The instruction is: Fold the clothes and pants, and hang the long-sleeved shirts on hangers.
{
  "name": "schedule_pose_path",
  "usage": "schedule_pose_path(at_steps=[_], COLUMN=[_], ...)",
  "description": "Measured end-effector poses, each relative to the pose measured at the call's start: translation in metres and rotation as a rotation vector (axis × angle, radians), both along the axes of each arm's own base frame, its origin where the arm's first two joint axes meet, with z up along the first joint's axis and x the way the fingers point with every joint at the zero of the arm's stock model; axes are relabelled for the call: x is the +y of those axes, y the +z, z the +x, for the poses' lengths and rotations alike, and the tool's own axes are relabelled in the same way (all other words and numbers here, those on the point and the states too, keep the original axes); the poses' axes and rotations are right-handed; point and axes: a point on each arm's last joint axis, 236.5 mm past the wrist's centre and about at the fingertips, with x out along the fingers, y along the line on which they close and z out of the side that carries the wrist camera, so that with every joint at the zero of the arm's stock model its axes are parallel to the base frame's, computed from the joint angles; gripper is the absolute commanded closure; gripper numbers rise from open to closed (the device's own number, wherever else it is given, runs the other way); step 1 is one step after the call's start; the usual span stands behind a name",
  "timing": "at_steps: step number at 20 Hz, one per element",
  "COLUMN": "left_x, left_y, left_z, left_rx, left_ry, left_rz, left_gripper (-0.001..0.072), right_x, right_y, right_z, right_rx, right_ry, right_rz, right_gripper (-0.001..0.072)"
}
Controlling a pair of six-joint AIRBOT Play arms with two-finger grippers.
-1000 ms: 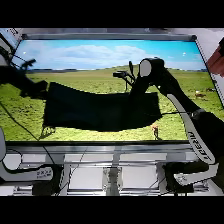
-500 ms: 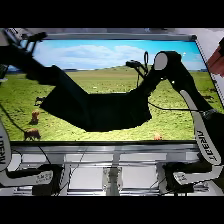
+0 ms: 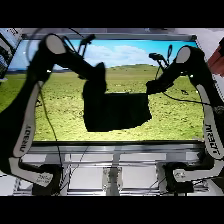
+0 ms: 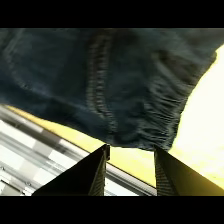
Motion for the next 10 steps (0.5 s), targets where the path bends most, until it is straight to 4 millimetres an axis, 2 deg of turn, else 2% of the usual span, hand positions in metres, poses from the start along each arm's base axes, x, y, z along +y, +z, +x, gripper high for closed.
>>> schedule_pose_path(at_steps=[4, 10], left_x=[-0.048, -0.097], left_y=[-0.021, -0.060], left_z=[0.000, -0.012], left_rx=[0.073, 0.140], left_ry=[-0.021, -0.062], left_rz=[-0.101, -0.134], left_gripper=[0.0681, 0.0680], right_x=[-0.025, -0.035], right_y=[0.000, 0.000], right_z=[0.006, 0.008], right_rx=[0.000, -0.001], right_ry=[-0.063, -0.090], right_rz=[0.000, 0.000], right_gripper=[0.0397, 0.0397])
